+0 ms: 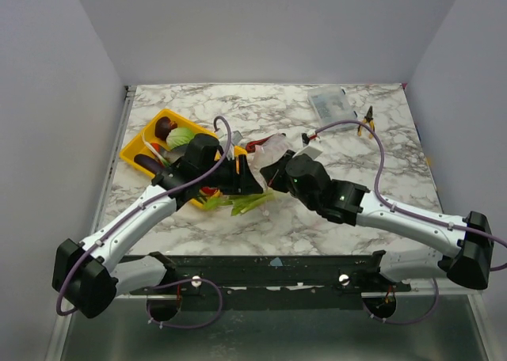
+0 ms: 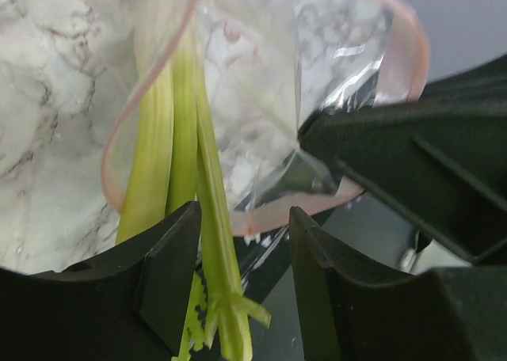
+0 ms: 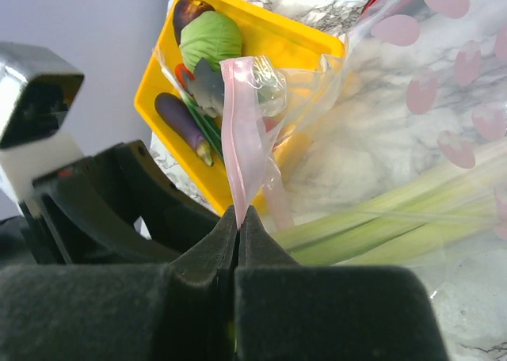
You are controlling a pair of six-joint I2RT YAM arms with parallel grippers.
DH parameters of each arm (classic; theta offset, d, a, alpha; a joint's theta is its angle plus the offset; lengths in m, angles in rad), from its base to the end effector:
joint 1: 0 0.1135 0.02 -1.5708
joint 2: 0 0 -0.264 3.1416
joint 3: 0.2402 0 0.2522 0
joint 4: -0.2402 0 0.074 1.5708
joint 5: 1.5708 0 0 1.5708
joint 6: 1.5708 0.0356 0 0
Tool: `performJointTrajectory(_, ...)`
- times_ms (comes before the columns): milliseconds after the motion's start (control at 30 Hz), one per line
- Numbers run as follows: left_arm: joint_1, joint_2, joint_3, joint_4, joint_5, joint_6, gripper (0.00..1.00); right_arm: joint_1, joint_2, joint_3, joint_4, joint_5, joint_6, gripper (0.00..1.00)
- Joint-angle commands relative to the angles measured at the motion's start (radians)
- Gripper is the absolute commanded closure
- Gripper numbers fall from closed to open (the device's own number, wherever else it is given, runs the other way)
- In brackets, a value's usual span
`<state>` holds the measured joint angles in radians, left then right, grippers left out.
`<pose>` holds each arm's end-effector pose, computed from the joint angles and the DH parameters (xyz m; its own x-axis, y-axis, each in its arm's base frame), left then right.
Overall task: Place the food in the zip-top bag and seal the zipper
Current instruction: Place the fake vegetable in the zipper food storage bag.
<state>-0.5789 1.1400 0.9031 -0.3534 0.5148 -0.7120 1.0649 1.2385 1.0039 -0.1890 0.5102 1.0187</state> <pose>0.1990 -0.1510 0.2958 -0.8875 -0.0992 -0.4499 0.3153 0.5811 -0.7503 0.1518 0.2381 0.3213 -0.5707 0.5030 -0.6490 -0.1176 0.7322 0.6709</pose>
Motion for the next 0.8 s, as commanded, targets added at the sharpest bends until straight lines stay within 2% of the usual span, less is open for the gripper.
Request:
performJointTrajectory(0,-0.036,-0.009,0.046,-0.207,0.000,0.176,0.51,-0.002,0.009,0.009,0.027,0.029,-0.034,1.00)
performJointTrajectory(133,-0.050,0.004,0.089,-0.334,-0.101,0.261,0.49,0.000,0.021,-0.011,0.050,-0.003,-0.063,1.00)
performJointTrajectory(200,-0.050,-0.036,0.073,-0.314,-0.113,0.262,0.48,-0.002,0.028,-0.017,0.056,-0.011,-0.072,1.00)
performJointTrajectory(267,-0.050,-0.110,0.044,-0.256,-0.104,0.239,0.26,-0.001,0.034,-0.016,0.050,-0.015,-0.080,1.00)
performJointTrajectory(300,-0.049,-0.141,0.039,-0.238,-0.109,0.230,0.21,-0.002,0.032,-0.015,0.047,-0.016,-0.083,1.00)
performJointTrajectory(467,-0.037,-0.225,0.051,-0.289,-0.231,0.211,0.20,-0.001,0.009,-0.013,0.037,-0.021,-0.103,1.00)
performJointTrajectory(500,-0.027,-0.236,0.040,-0.301,-0.252,0.203,0.17,-0.002,0.004,-0.009,0.035,-0.024,-0.110,1.00)
performJointTrajectory(600,0.042,-0.236,-0.012,-0.294,-0.160,0.184,0.05,-0.001,-0.009,0.003,0.034,-0.035,-0.116,1.00)
performJointTrajectory(767,0.073,-0.221,-0.092,-0.203,0.024,0.149,0.05,-0.002,-0.021,0.016,0.037,-0.060,-0.110,1.00)
